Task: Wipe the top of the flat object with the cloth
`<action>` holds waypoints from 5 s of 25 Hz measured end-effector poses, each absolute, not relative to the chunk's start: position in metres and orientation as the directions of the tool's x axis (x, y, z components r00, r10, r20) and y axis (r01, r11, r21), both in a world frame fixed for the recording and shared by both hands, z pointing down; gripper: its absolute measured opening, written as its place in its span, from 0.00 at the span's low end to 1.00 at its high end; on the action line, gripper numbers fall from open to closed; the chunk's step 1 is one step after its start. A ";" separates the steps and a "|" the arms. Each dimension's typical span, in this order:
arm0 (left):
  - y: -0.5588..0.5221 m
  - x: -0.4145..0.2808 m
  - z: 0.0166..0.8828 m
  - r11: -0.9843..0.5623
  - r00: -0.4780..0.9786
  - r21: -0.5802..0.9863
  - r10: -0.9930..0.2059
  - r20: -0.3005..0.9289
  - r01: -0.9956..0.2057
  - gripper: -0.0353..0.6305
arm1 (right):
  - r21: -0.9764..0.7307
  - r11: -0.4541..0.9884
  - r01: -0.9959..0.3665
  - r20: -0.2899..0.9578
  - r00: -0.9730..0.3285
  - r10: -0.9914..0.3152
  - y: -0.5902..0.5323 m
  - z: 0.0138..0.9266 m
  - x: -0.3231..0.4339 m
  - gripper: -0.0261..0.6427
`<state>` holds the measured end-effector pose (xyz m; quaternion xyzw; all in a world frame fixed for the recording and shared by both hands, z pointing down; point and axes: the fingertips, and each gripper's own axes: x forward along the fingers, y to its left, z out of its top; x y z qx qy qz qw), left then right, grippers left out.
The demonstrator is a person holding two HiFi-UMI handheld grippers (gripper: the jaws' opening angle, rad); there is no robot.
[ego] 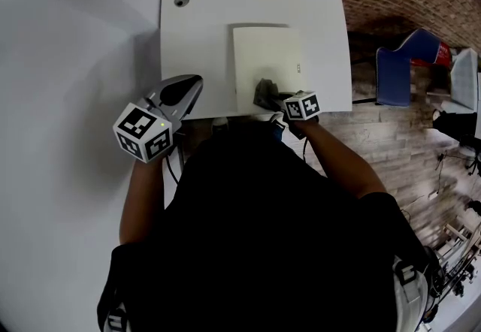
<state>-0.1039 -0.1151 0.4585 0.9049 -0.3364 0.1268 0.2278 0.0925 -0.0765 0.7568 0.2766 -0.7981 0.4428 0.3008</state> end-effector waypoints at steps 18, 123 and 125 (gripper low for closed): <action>-0.121 -0.088 0.465 -0.697 0.766 0.333 -0.516 0.383 -0.635 0.06 | -0.500 0.381 -0.777 0.751 -0.608 -0.255 -0.086 0.764 0.149 0.06; -0.167 0.008 0.439 -0.803 0.845 0.290 -0.434 0.313 -0.520 0.06 | -0.376 0.488 -0.788 0.296 -0.601 -0.742 -0.161 0.465 0.245 0.06; -0.165 0.011 0.434 -0.804 0.845 0.289 -0.434 0.312 -0.520 0.06 | -0.372 0.493 -0.786 0.280 -0.602 -0.748 -0.158 0.454 0.248 0.06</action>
